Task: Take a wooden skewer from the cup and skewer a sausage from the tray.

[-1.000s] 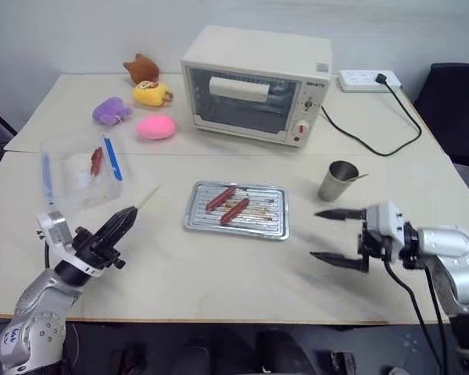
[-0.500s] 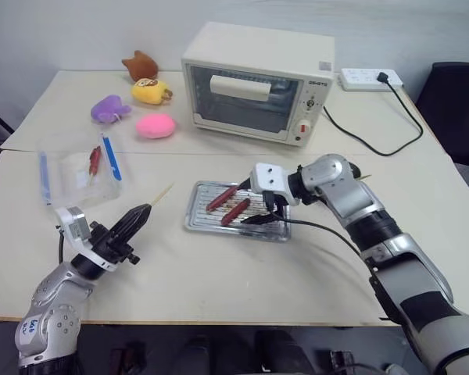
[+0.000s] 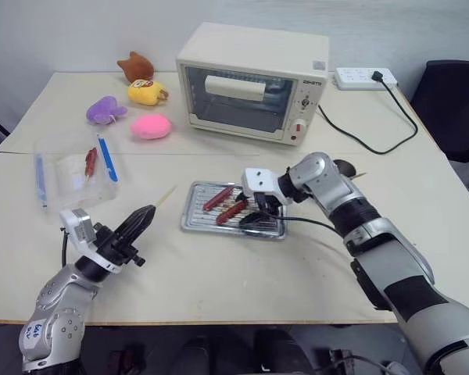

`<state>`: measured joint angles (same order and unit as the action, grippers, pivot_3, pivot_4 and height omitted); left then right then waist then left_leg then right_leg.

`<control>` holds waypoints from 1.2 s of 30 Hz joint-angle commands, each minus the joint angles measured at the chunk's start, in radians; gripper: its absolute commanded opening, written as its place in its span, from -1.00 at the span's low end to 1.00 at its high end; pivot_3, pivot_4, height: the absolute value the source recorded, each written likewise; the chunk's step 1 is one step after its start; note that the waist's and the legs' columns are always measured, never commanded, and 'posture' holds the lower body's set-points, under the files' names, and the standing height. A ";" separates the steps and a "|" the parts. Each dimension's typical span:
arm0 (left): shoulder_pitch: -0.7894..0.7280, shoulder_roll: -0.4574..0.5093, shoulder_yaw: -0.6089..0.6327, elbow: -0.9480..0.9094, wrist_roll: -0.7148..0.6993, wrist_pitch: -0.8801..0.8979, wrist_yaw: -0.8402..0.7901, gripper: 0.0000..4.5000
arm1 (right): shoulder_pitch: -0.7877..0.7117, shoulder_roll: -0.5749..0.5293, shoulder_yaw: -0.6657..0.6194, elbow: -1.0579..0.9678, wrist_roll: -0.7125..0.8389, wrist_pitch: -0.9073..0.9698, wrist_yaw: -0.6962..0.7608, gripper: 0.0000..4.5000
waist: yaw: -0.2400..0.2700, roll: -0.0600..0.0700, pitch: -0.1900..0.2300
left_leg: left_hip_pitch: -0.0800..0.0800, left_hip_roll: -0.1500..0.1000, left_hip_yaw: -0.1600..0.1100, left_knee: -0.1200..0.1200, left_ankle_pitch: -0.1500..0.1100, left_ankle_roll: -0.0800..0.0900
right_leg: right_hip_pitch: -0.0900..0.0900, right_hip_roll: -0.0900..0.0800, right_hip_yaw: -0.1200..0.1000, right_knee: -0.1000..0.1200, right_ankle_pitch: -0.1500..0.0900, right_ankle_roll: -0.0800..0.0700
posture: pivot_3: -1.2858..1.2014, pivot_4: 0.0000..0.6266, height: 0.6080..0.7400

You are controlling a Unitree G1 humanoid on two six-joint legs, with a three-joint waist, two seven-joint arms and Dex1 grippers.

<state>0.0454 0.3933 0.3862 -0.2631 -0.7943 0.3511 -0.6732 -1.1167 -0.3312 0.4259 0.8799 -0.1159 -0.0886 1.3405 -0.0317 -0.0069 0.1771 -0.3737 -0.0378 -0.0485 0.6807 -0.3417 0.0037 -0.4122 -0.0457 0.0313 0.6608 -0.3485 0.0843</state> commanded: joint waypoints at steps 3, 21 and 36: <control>-0.007 0.009 0.003 -0.039 -0.008 -0.005 0.009 -1.00 | -0.016 0.001 -0.023 -0.011 0.004 -0.002 0.029 -0.45 | -0.001 0.000 0.000 | 0.000 0.000 0.000 0.000 0.000 0.000 | 0.000 0.000 0.000 0.000 0.000 0.000 | 0.03 -0.52 1.00; -0.044 0.021 -0.014 -0.019 -0.005 0.017 0.003 -1.00 | 0.047 -0.029 -0.054 -0.139 0.035 0.097 0.047 -0.63 | 0.001 0.000 0.000 | 0.000 0.000 0.000 0.000 0.000 0.000 | 0.000 0.000 0.000 0.000 0.000 0.000 | 0.03 -0.52 1.00; -0.056 0.094 -0.051 -0.009 0.018 0.026 -0.108 -1.00 | 0.182 -0.171 -0.156 -0.493 0.218 0.302 0.185 -0.63 | 0.003 0.000 0.000 | 0.000 0.000 0.000 0.000 0.000 0.000 | 0.000 0.000 0.000 0.000 0.000 0.000 | 0.03 -0.52 1.00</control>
<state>-0.0237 0.4501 0.3315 -0.2294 -0.7820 0.3764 -0.7326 -0.9358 -0.4635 0.3239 0.4976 0.0373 0.1706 1.4761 -0.0289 -0.0069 0.1772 -0.3743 -0.0376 -0.0487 0.6803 -0.3418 0.0034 -0.4126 -0.0457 0.0311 0.6606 -0.3485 0.0843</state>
